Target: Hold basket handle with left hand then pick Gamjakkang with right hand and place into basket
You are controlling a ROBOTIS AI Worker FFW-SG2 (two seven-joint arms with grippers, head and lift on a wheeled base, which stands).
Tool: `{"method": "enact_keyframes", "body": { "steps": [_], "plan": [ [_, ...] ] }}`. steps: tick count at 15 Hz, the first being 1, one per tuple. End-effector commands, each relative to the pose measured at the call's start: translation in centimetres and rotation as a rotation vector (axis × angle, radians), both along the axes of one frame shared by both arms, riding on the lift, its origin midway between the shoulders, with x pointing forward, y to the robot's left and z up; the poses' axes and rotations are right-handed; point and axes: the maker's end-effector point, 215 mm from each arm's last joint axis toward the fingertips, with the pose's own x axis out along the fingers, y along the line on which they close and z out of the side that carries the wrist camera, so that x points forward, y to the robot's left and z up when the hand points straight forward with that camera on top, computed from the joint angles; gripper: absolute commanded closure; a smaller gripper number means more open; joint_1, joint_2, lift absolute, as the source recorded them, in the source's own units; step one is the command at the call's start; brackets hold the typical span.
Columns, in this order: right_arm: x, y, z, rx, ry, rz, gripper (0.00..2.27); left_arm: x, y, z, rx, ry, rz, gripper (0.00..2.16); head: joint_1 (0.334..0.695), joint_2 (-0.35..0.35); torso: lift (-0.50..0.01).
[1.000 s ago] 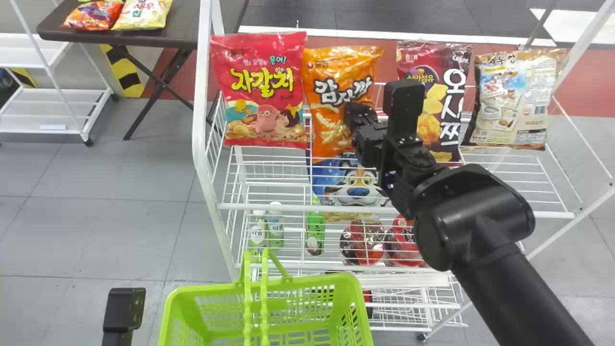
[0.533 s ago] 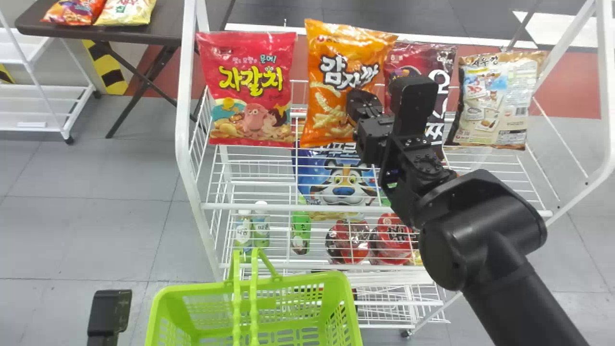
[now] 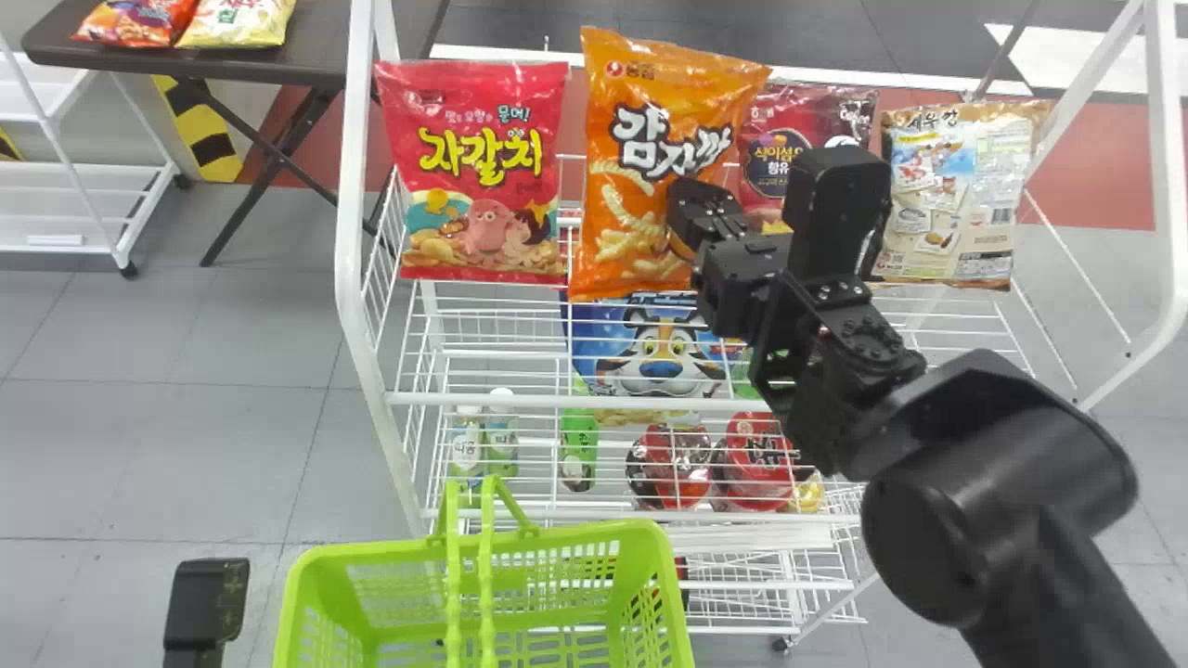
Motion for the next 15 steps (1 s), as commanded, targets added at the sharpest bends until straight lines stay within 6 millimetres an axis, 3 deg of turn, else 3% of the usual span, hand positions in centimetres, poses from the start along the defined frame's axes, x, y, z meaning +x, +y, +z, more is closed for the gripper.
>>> {"method": "enact_keyframes", "body": {
  "steps": [1, 5, 11, 15],
  "plan": [
    [-3.1, 0.7, 0.1, -0.026, 0.047, 0.041, 2.22, 0.2, 0.0, 0.1, 0.0, -0.007, 0.0, 2.15, 0.695, -0.082, -0.02],
    [-7.3, 0.2, -0.7, -0.097, 0.127, 0.065, 2.22, 0.3, -0.2, 0.2, -0.004, -0.016, -0.002, 2.15, 0.695, -0.077, -0.02],
    [-14.1, -2.9, -0.4, -0.189, 0.228, 0.069, 2.22, 0.1, -0.6, -0.2, -0.002, -0.016, -0.01, 2.15, 0.695, -0.137, -0.02],
    [-19.5, -4.3, -3.0, -0.282, 0.387, 0.106, 2.22, 0.1, -1.0, -0.2, -0.007, -0.027, -0.015, 2.15, 0.695, -0.188, -0.02]
  ]
}}
